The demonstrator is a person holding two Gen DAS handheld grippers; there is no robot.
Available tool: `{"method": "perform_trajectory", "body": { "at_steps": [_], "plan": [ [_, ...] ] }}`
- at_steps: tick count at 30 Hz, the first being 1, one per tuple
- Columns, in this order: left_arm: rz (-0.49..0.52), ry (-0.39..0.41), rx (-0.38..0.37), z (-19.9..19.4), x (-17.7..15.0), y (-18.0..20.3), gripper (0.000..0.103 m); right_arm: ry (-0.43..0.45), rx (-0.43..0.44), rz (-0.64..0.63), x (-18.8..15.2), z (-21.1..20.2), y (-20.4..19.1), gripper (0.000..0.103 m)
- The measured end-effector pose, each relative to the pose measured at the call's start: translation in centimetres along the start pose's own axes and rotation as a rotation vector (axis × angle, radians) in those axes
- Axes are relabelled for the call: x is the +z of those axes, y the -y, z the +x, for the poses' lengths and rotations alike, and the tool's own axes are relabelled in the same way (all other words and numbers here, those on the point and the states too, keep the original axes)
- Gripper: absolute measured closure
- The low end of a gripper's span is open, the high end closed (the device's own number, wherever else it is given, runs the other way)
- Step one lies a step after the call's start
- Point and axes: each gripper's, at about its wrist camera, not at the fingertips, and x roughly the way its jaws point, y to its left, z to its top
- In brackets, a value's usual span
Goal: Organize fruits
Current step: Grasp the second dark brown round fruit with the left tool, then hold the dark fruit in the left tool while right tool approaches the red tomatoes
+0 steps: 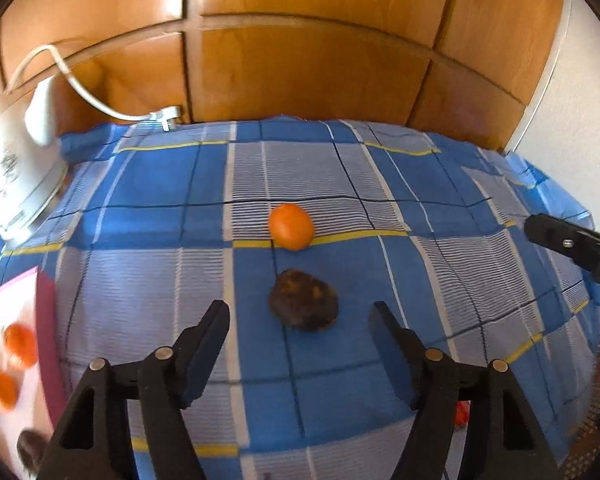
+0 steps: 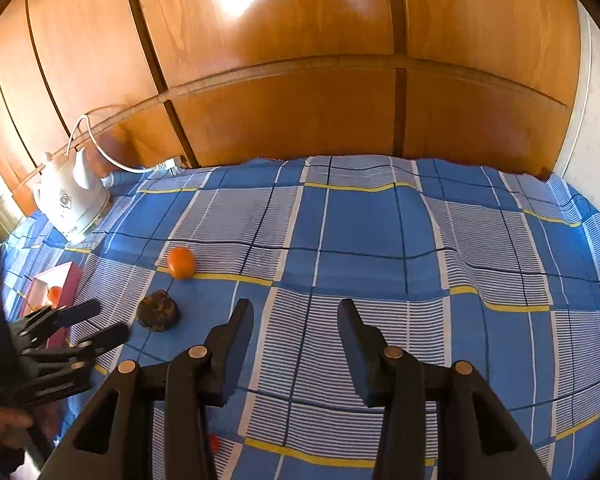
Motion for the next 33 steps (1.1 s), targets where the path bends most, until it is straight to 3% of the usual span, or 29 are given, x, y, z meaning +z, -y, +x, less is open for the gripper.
{"method": "perform_trajectory", "body": {
  "at_steps": [7, 8, 9, 10, 16, 26, 33],
  "plan": [
    [0.084, -0.055, 0.063, 4.2, 1.0, 1.4, 0.033, 0.002, 0.006, 0.011, 0.2, 0.0, 0.1, 0.059],
    [0.085, -0.071, 0.067, 4.7, 0.9, 1.2, 0.037, 0.002, 0.008, 0.012, 0.2, 0.0, 0.2, 0.059],
    [0.079, -0.086, 0.067, 5.2, 0.8, 1.1, 0.051, 0.002, 0.009, 0.012, 0.2, 0.0, 0.1, 0.059],
    [0.069, -0.099, 0.057, 5.6, 0.6, 0.8, 0.055, 0.001, 0.008, 0.007, 0.2, 0.0, 0.0, 0.059],
    [0.027, -0.04, 0.022, 3.2, -0.8, -0.2, 0.055, -0.023, 0.015, -0.022, -0.2, 0.6, -0.7, 0.059],
    [-0.007, 0.035, 0.044, -3.5, -8.4, -1.2, 0.055, -0.142, 0.169, -0.105, -1.8, 2.5, -3.5, 0.059],
    [-0.021, 0.033, 0.061, -4.1, -11.6, -1.8, 0.055, -0.266, 0.283, -0.233, -4.2, 4.4, -7.1, 0.059]
  ]
}}
